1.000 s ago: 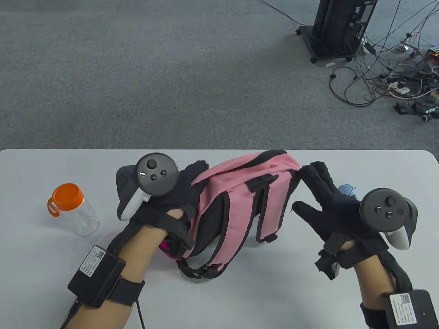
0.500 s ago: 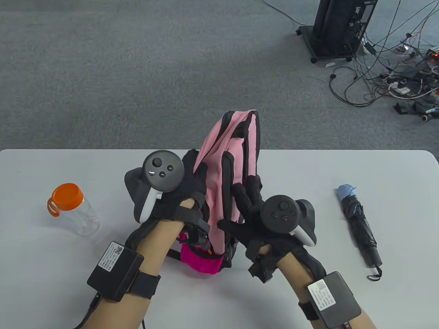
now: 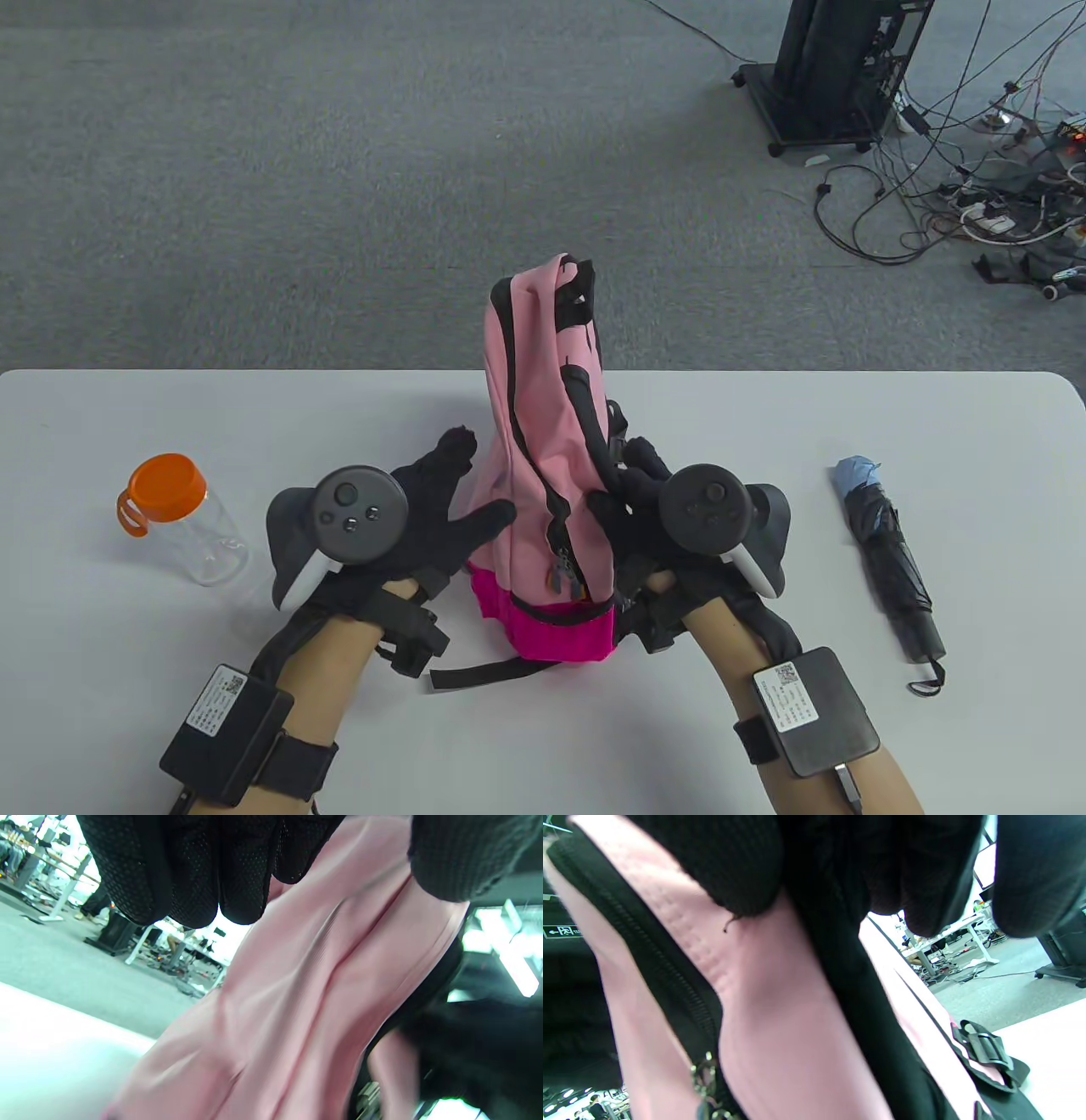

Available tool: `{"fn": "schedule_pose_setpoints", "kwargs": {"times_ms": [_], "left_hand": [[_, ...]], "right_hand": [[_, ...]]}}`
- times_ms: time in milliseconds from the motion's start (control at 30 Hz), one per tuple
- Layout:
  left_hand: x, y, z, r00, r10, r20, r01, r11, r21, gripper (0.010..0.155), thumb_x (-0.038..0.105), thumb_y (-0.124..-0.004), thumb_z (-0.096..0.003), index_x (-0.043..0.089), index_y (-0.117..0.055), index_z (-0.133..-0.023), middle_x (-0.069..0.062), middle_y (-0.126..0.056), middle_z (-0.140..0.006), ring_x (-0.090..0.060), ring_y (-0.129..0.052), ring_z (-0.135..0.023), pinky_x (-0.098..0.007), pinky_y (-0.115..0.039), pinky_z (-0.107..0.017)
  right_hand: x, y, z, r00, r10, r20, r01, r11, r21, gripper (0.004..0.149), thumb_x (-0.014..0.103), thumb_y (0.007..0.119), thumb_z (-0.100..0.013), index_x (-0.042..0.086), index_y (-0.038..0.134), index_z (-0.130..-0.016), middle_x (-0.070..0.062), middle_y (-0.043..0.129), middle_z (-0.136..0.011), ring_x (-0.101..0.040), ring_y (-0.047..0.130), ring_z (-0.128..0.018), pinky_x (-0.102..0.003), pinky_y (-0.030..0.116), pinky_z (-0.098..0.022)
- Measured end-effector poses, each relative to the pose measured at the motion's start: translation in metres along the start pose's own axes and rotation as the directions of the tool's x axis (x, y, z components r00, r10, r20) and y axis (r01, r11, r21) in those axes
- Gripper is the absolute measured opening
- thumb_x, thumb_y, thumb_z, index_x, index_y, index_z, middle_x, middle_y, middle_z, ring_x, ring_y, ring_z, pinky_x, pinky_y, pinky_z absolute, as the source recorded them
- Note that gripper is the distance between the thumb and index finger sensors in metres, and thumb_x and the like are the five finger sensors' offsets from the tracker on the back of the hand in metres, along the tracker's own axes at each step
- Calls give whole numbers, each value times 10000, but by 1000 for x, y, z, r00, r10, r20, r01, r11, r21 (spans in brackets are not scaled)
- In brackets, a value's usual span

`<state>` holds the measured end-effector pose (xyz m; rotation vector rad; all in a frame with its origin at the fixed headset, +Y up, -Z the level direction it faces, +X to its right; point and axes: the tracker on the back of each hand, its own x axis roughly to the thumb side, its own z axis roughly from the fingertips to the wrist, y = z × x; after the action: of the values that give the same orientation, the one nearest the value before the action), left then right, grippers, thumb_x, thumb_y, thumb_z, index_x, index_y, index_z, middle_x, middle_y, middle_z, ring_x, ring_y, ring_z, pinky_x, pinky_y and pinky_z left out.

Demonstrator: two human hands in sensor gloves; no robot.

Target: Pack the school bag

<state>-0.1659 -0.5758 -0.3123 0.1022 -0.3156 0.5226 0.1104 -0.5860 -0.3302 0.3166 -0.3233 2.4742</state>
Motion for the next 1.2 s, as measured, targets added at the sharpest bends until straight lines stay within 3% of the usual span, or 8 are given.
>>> {"fn": "schedule_pose_setpoints", "kwargs": {"times_ms": [100,200,267,500,633,867,1100,1200], "left_hand": [[0,-26,-9,999,7,-32,-7,1000,3,882,667,-820,-429,90,-712,-1089,-237,-868,-1072,-532,-915,-938,-617,-841,-643],[5,-34,-17,977,205,-66,-194,971,143,552,467,-851,-469,119,-936,-889,-189,-1037,-899,-471,-1031,-824,-598,-897,-573],[7,-30,-18,988,115,-107,-87,967,240,436,394,-861,-473,146,-1000,-803,-151,-1097,-828,-435,-1082,-770,-574,-932,-545],[1,-27,-18,997,28,-71,-9,966,259,427,422,-858,-467,186,-1006,-791,-103,-1105,-822,-384,-1096,-763,-543,-942,-545],[-2,-26,-13,998,-10,-65,26,969,247,462,431,-846,-475,177,-974,-839,-110,-1081,-856,-392,-1077,-791,-547,-928,-564],[-10,-28,-11,996,59,-61,-43,968,245,475,421,-865,-467,166,-959,-856,-113,-1080,-851,-379,-1094,-761,-523,-945,-538],[-18,-38,-9,966,251,-61,-240,959,149,530,401,-869,-478,141,-878,-940,-136,-1048,-882,-353,-1113,-705,-493,-957,-503],[-20,-40,-9,976,208,-60,-196,968,159,540,398,-902,-459,155,-868,-940,-114,-1048,-879,-319,-1120,-690,-454,-977,-474]], "right_hand": [[1,-1,3,1000,28,-3,-28,1000,-4,550,362,847,-437,-116,908,-705,-380,761,-973,-600,883,-798,-757,821,-469],[-1,-2,5,996,88,-20,-88,995,-50,541,374,863,-428,-103,915,-679,-393,735,-974,-600,890,-790,-726,859,-461],[-9,-7,6,990,132,-55,-136,988,-76,533,373,866,-424,-99,919,-664,-393,743,-969,-595,899,-786,-727,860,-460],[-14,-6,9,982,179,-52,-181,983,-22,504,357,861,-426,-68,893,-695,-366,709,-1012,-588,860,-830,-741,812,-501],[-23,-17,13,994,78,-73,-73,995,65,590,373,912,-408,17,861,-875,-373,673,-1040,-617,814,-856,-763,762,-528],[-51,-62,23,965,248,-87,-243,968,66,802,386,919,-417,62,590,-1072,-383,542,-1104,-654,684,-932,-795,675,-583],[-136,-56,42,773,531,-347,-433,841,324,845,452,848,-459,-38,533,-1072,-414,491,-1106,-694,599,-938,-802,624,-593],[-182,-41,53,758,511,-405,-379,851,365,777,420,835,-467,40,544,-1080,-394,514,-1106,-680,600,-946,-802,617,-600]]}}
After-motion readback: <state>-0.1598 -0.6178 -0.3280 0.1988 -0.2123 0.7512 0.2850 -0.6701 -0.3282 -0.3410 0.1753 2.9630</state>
